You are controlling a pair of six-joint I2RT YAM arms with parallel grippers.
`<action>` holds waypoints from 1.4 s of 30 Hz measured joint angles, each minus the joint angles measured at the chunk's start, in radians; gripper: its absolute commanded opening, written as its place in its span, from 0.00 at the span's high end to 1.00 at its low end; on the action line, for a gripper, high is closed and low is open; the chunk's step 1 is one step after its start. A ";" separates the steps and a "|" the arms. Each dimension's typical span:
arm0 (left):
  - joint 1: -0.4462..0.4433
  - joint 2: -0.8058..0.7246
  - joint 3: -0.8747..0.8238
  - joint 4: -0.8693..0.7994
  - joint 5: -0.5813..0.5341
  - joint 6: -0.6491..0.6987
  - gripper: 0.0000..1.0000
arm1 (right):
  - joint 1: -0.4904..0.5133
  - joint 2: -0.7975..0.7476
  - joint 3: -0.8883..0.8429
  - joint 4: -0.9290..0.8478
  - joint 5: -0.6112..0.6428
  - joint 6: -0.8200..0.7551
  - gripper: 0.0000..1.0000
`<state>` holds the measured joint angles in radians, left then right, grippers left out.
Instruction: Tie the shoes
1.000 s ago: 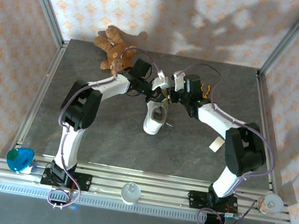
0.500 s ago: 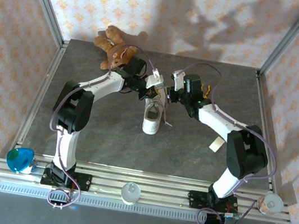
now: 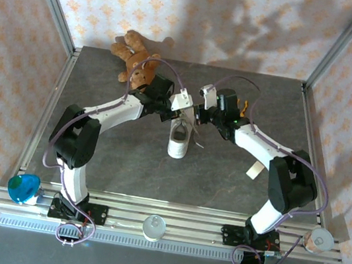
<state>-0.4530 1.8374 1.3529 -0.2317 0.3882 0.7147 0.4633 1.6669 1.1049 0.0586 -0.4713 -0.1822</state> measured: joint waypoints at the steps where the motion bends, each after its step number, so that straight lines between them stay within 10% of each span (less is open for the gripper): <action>1: -0.006 -0.012 -0.007 0.003 -0.033 0.006 1.00 | 0.003 0.000 0.000 -0.003 -0.004 0.000 1.00; 17: -0.063 -0.170 -0.052 -0.121 -0.427 0.097 1.00 | 0.071 0.059 0.079 -0.044 -0.092 0.000 1.00; 42: -0.161 -0.164 0.163 -0.704 -0.615 0.192 1.00 | 0.079 0.094 0.092 -0.069 -0.139 -0.001 1.00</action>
<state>-0.6136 1.6730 1.5162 -0.9360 -0.2264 0.9066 0.5419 1.7611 1.1969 -0.0109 -0.6102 -0.1829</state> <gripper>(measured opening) 0.044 0.047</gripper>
